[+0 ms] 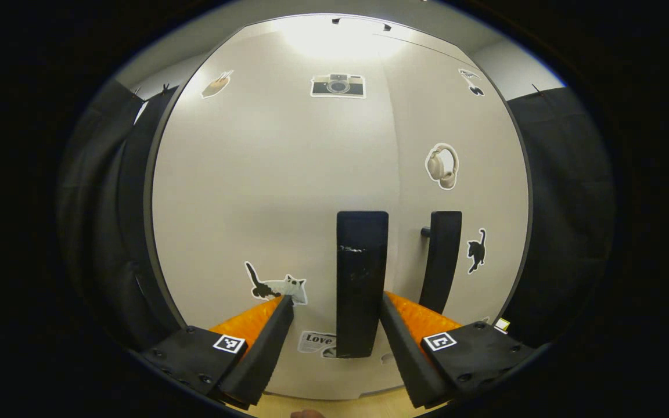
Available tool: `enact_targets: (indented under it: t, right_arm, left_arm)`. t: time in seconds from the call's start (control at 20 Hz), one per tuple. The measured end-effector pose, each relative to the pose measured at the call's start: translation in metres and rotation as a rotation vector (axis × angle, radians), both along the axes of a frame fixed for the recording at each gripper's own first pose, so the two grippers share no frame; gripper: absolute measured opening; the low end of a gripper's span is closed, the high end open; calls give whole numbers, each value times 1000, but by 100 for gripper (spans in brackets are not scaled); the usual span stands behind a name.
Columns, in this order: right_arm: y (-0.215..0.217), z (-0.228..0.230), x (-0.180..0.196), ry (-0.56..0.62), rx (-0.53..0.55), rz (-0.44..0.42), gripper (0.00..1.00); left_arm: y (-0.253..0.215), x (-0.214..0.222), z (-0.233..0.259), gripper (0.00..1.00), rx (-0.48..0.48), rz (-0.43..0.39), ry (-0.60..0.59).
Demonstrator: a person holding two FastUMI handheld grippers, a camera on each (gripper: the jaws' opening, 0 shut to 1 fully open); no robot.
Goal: Grab one shoe with the right hand and put it into the shoe cabinet, grab the other shoe with the left hand and put it into the shoe cabinet; then close the right door with the right hand and the left door with the left hand.
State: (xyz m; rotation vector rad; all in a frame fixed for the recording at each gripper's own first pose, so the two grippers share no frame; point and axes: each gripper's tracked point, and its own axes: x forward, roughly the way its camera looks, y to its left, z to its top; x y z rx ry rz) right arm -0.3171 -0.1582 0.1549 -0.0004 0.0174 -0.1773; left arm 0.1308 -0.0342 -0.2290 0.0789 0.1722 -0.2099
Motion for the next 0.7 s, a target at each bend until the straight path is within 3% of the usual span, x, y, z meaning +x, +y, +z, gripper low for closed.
enact_targets:
  t: [0.3,0.7]
  right_arm:
    - [5,18,12,-5,40,54,94]
    - [30,96,6,-121,1,159,94]
  left_arm:
    - [28,-39,58,95,-12,-8,-74]
    - [117,-99,119,95,-65,198,-154]
